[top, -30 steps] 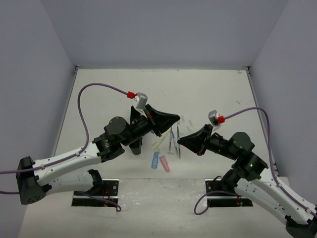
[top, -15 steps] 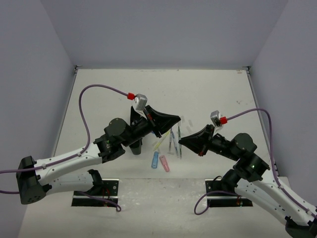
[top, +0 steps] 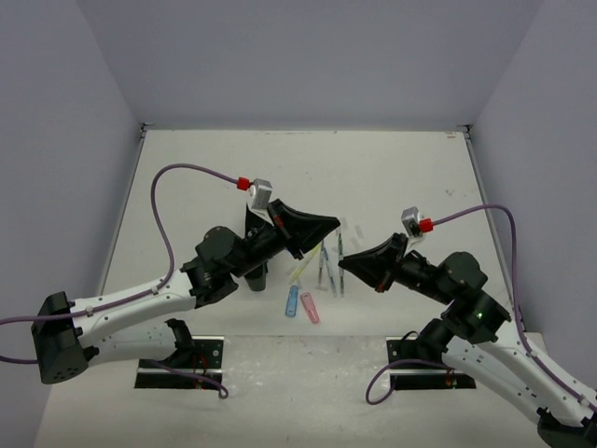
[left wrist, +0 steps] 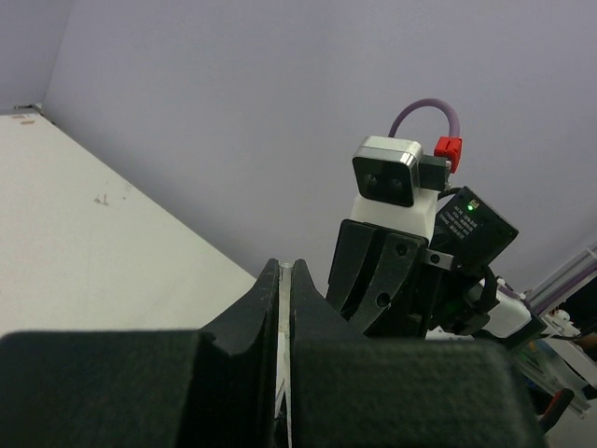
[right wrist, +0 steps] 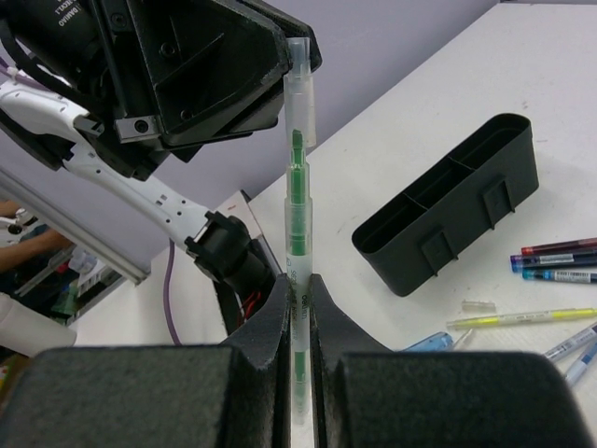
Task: Sort the stationery into containers
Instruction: Close the pen cap on the pen.
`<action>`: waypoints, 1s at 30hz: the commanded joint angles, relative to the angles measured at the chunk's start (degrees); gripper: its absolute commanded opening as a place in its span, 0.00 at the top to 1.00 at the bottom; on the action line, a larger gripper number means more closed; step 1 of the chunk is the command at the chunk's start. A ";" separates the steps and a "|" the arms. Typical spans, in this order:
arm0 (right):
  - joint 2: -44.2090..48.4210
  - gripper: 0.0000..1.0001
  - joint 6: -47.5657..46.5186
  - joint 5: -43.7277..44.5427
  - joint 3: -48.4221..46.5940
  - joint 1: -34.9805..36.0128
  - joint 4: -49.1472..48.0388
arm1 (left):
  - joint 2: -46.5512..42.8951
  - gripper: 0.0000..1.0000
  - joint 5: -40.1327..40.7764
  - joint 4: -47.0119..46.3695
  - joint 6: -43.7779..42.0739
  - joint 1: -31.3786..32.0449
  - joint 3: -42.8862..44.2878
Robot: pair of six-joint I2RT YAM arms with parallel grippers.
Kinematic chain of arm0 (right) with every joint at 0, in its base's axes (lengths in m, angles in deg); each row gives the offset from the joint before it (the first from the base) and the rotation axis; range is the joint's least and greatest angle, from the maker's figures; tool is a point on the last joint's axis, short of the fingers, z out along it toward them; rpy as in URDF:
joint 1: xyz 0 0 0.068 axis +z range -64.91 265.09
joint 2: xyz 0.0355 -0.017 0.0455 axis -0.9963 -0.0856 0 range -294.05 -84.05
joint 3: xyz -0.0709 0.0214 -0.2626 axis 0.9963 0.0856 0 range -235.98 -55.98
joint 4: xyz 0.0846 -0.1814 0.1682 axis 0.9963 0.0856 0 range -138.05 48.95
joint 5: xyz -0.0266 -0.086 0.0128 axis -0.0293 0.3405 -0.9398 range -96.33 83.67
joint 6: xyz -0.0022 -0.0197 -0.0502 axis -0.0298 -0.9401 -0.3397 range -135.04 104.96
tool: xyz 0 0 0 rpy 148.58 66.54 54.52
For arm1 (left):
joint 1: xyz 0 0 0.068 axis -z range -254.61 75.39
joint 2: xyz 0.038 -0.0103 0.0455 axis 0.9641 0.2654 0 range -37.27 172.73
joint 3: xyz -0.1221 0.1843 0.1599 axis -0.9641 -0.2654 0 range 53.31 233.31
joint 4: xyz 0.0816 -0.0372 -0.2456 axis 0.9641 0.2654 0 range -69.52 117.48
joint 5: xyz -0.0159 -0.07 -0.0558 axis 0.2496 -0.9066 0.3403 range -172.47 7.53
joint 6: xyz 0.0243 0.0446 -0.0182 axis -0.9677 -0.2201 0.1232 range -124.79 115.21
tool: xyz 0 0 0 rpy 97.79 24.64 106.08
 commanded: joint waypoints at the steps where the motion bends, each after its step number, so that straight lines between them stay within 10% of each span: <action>1: -1.05 1.00 1.92 1.80 -4.34 -0.06 -5.81 | 0.18 1.00 -1.31 -4.54 0.40 -0.09 -1.89; 12: -3.70 1.00 -0.64 6.04 -10.07 -0.06 -3.79 | 1.03 0.98 -1.81 -1.51 -1.35 -0.09 -0.83; 18: -5.81 1.00 -2.28 3.66 -10.87 -0.06 -2.96 | 0.88 0.64 -2.15 0.24 -2.27 -0.09 0.25; 26: -6.86 1.00 -1.87 1.42 -9.84 0.00 -3.66 | 0.47 0.73 -3.19 1.59 -3.54 -0.09 1.90; 30: -7.29 1.00 -2.18 0.07 -10.76 0.00 -3.51 | 1.20 1.00 -7.37 0.19 -4.39 -0.09 2.19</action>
